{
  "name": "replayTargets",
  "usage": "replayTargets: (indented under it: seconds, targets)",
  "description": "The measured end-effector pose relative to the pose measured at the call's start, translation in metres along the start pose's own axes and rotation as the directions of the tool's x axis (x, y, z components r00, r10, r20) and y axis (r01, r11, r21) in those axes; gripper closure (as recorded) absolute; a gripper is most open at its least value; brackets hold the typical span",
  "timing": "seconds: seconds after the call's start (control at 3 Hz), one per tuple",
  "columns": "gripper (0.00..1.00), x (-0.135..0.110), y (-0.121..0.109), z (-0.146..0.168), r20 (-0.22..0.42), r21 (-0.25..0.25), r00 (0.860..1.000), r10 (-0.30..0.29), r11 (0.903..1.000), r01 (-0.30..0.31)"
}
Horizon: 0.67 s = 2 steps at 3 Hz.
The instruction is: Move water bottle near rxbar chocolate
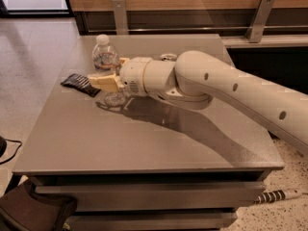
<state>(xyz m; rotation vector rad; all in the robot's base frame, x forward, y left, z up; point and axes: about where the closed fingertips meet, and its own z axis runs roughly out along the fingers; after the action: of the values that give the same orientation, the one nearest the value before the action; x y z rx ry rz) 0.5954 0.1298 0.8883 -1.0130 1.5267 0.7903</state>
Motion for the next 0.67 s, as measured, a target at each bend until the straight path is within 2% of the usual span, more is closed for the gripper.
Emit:
replayTargets:
  seconds: [0.67]
  targets:
    - [0.35,-0.0008,0.0013,0.001,0.0,-0.003,1.0,-0.001,1.0,0.001]
